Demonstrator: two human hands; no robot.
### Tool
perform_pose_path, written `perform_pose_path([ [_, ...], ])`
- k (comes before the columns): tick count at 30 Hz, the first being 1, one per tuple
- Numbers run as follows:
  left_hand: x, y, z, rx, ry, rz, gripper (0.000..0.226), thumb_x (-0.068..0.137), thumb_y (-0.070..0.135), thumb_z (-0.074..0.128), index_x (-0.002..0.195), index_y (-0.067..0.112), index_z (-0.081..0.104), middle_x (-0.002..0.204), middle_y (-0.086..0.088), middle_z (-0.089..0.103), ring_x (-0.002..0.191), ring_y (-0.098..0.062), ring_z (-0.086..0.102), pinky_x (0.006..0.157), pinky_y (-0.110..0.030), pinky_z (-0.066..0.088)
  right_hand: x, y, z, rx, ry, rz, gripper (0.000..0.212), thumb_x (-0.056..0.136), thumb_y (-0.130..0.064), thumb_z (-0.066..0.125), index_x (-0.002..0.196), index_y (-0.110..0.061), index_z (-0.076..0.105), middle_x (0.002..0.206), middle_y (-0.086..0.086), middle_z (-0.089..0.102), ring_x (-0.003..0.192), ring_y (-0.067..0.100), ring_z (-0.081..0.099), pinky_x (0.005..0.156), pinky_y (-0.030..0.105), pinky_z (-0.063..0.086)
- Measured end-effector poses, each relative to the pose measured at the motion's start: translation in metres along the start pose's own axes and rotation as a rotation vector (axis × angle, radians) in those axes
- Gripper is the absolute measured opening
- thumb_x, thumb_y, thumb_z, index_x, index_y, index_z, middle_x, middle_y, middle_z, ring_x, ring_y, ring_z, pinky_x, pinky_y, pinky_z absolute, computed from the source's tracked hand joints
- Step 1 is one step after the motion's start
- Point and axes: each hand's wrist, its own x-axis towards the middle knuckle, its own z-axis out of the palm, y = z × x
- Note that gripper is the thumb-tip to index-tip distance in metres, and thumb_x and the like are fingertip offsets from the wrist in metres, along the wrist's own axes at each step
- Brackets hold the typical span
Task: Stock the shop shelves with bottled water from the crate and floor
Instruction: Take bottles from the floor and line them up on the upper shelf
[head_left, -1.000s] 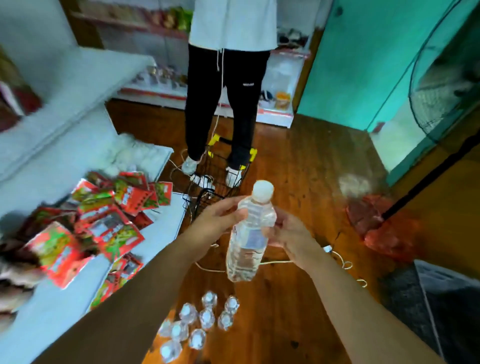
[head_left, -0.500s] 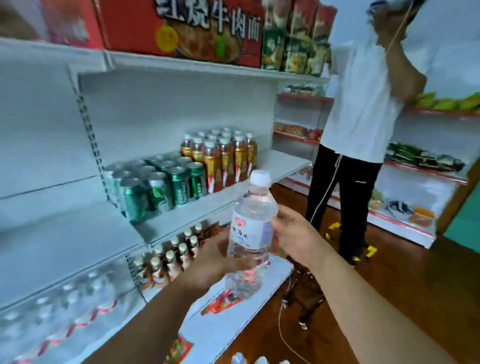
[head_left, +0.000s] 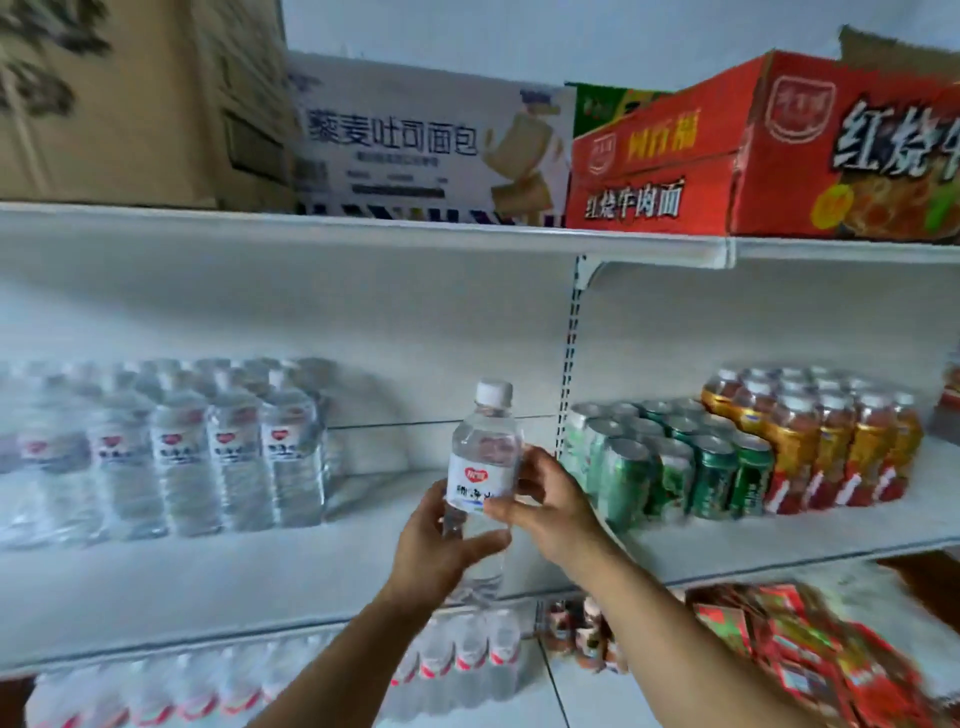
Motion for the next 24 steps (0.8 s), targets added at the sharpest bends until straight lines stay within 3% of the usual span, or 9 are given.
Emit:
perform_pose_path([
  [3,0.032,-0.014,-0.05,0.094,0.103,-0.007,0.068,0.044,0.037,0.086,0.107,0.028,0.061,0.1,0.003,0.072,0.093,-0.013,0.067,0.086,-0.034,0.053,0.044,0.004,0.049,0.047,-0.08,-0.017,0.047,0.057,-0.013,0.074,0.1,-0.02,0.057,0.099,-0.002,0.069,0.093,0.011,0.065,0.084,0.025,0.053],
  [5,0.056,-0.03,-0.079,0.171,0.147,-0.012,0.068,0.044,0.046,0.082,0.107,0.032,0.061,0.102,0.001,0.069,0.095,-0.015,0.066,0.088,-0.04,0.053,0.071,0.013,0.078,0.054,-0.119,-0.02,0.045,0.062,-0.006,0.076,0.1,-0.02,0.057,0.1,-0.004,0.069,0.093,0.009,0.065,0.085,0.023,0.052],
  [7,0.074,-0.039,-0.101,0.256,0.177,-0.024,0.063,0.052,0.042,0.082,0.11,0.035,0.059,0.105,0.003,0.064,0.101,-0.018,0.062,0.091,-0.04,0.051,0.095,0.026,0.102,0.052,-0.141,-0.02,0.044,0.07,0.006,0.073,0.1,-0.022,0.057,0.103,-0.004,0.068,0.096,0.009,0.064,0.087,0.023,0.05],
  [10,0.092,-0.052,-0.123,0.316,0.216,-0.066,0.066,0.07,0.024,0.078,0.128,0.031,0.048,0.114,0.007,0.053,0.114,-0.02,0.052,0.095,-0.029,0.042,0.126,0.046,0.127,0.077,-0.141,0.003,0.047,0.07,0.012,0.069,0.1,-0.022,0.057,0.104,-0.004,0.067,0.1,0.014,0.063,0.09,0.025,0.049],
  [14,0.105,-0.074,-0.127,0.443,0.243,-0.115,0.085,0.08,0.02,0.07,0.148,0.018,0.019,0.147,0.0,0.036,0.135,-0.017,0.035,0.105,-0.023,0.029,0.158,0.063,0.142,0.08,-0.164,0.041,0.049,0.069,0.015,0.068,0.099,-0.022,0.054,0.105,-0.005,0.065,0.102,0.01,0.061,0.095,0.029,0.047],
  [18,0.113,-0.085,-0.116,0.477,0.271,-0.181,0.087,0.086,0.023,0.063,0.149,0.018,0.003,0.152,-0.006,0.024,0.138,-0.021,0.028,0.108,-0.025,0.026,0.184,0.075,0.149,0.092,-0.204,0.057,0.05,0.07,0.016,0.067,0.1,-0.021,0.052,0.106,-0.007,0.064,0.099,0.004,0.06,0.098,0.03,0.044],
  [21,0.119,-0.088,-0.111,0.406,0.294,-0.25,0.087,0.087,0.021,0.061,0.149,0.02,-0.001,0.152,-0.007,0.021,0.136,-0.022,0.033,0.109,-0.032,0.033,0.202,0.081,0.156,0.084,-0.245,0.067,0.05,0.071,0.012,0.069,0.101,-0.023,0.052,0.108,-0.009,0.063,0.101,0.004,0.059,0.099,0.031,0.044],
  [24,0.126,-0.09,-0.109,0.394,0.307,-0.271,0.088,0.087,0.02,0.061,0.148,0.018,-0.004,0.154,-0.008,0.015,0.14,-0.021,0.027,0.112,-0.03,0.028,0.215,0.086,0.163,0.059,-0.264,0.059,0.051,0.071,0.008,0.072,0.101,-0.029,0.053,0.107,-0.009,0.063,0.1,0.002,0.058,0.097,0.029,0.045],
])
